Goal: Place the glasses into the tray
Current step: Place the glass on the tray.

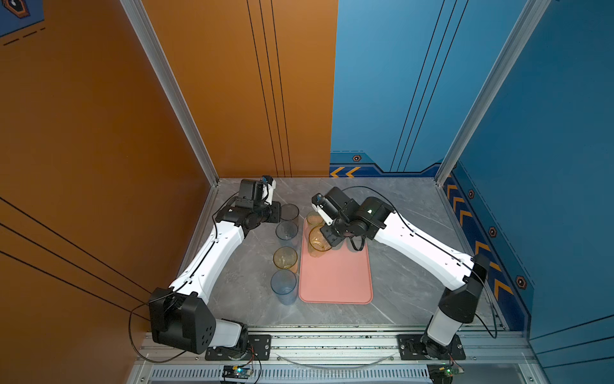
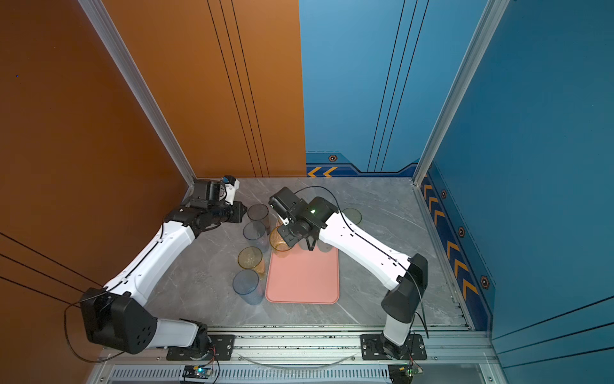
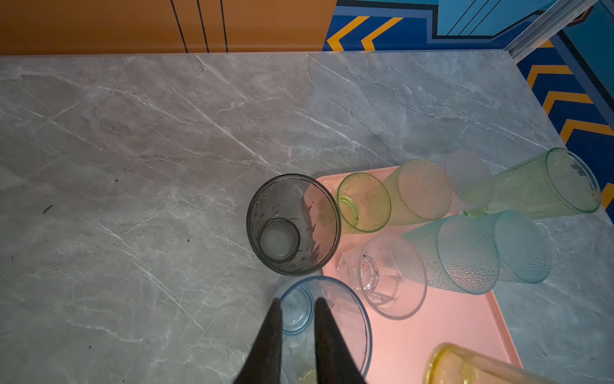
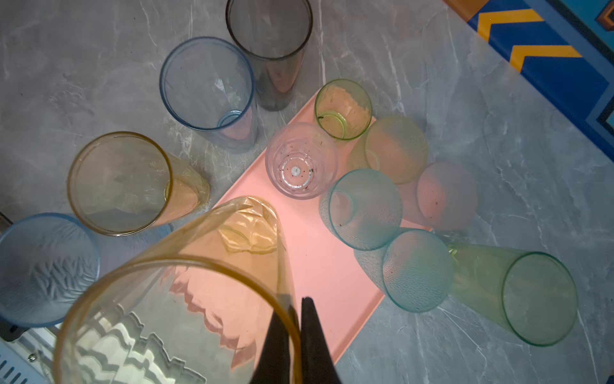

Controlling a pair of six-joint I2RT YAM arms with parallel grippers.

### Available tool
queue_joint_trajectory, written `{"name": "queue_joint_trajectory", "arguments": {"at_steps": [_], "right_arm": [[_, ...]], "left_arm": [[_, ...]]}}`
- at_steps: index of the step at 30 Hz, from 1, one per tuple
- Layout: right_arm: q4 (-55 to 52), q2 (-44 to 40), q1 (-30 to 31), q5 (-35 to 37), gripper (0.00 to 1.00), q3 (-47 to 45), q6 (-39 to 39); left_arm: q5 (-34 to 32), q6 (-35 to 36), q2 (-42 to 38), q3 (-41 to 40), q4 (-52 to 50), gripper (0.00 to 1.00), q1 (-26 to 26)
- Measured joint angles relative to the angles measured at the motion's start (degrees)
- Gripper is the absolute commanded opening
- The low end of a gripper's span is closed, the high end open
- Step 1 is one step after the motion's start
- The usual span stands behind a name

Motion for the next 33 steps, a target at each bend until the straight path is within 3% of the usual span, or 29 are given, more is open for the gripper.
{"name": "queue_joint_trajectory", "arguments": {"at_steps": [14,33], "right_arm": [[-1.1,10.8,-0.1,-0.5,0.0,6.2,0.0],[-1.1,15.9,-1.8,-2.7,0.0,7.5,0.0]], "left_arm": [[0.2,0.0,-0.1,0.1,-0.9,0.2,-0.1],[0.6,0.7,-0.1,0.2,-1.8,0.21,0.3]]}}
